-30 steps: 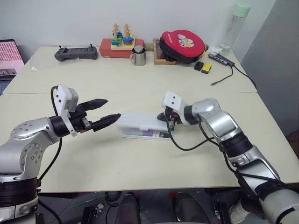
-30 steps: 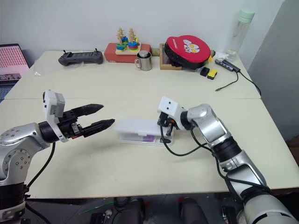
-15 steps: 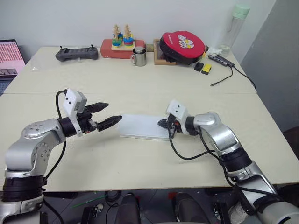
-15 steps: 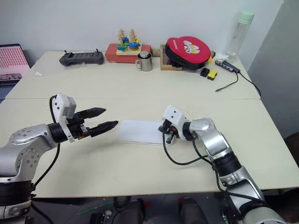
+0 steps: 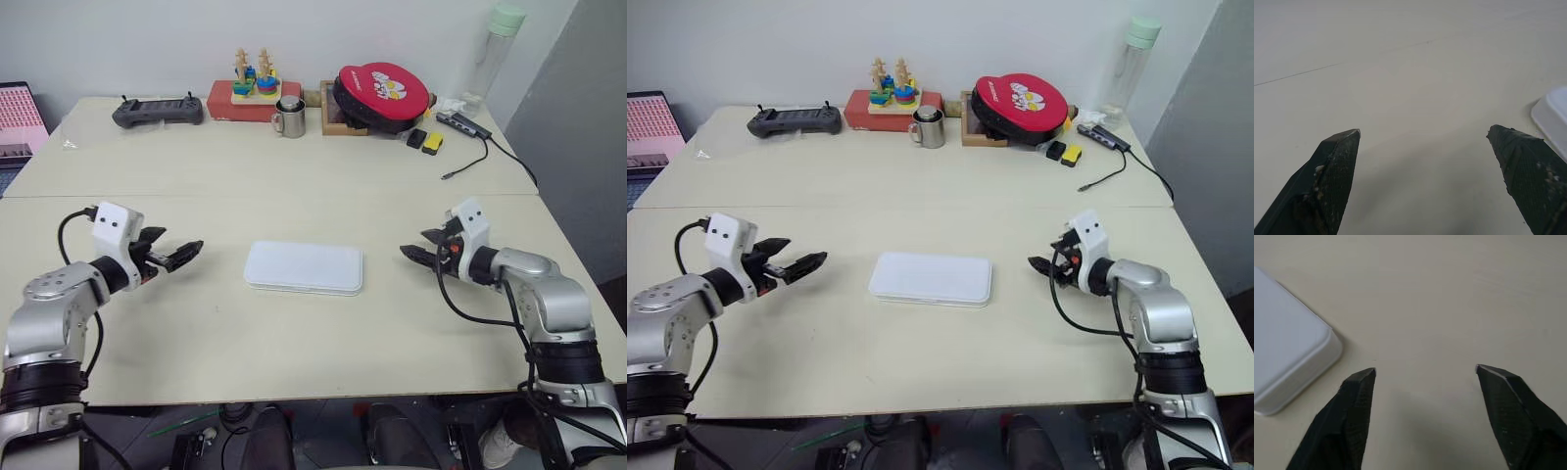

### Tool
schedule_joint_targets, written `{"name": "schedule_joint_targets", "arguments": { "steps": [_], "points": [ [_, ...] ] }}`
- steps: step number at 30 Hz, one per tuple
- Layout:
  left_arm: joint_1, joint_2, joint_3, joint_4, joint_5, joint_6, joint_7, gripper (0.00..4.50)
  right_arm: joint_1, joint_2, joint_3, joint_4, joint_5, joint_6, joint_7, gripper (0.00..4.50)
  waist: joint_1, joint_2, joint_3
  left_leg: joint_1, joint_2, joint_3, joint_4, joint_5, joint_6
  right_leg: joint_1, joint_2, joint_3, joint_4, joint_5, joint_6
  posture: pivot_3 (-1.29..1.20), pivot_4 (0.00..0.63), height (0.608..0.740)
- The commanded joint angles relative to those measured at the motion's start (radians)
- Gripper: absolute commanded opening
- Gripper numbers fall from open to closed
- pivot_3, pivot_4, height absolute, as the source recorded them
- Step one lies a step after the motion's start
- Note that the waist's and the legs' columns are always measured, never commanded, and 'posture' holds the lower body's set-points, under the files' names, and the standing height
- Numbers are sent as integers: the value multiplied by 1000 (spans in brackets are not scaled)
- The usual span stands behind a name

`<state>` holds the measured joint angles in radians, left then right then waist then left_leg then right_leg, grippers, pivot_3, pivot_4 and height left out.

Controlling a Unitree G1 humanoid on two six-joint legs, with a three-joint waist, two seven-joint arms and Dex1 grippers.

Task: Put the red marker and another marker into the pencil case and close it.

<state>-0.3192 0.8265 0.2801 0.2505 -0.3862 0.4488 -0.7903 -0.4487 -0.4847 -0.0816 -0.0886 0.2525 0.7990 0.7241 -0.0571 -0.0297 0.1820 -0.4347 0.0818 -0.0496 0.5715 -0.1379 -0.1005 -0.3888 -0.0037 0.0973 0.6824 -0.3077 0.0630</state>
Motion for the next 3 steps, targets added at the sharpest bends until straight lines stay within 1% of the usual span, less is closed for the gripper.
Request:
{"name": "schedule_joint_targets", "arguments": {
  "steps": [1,3],
  "points": [
    [-18,33,6,-15,-5,-8,-59,4500,-12,-14,-27,-68,38,1,-13,4479,0,0,0,0,0,0,0,0,0,0,0,0,0,0,1,0,150,740],
    [-18,38,-11,-17,10,-15,-72,4500,-8,-10,-38,-74,52,0,-25,4479,0,0,0,0,0,0,0,0,0,0,0,0,0,0,2,0,150,740]
  ]
}}
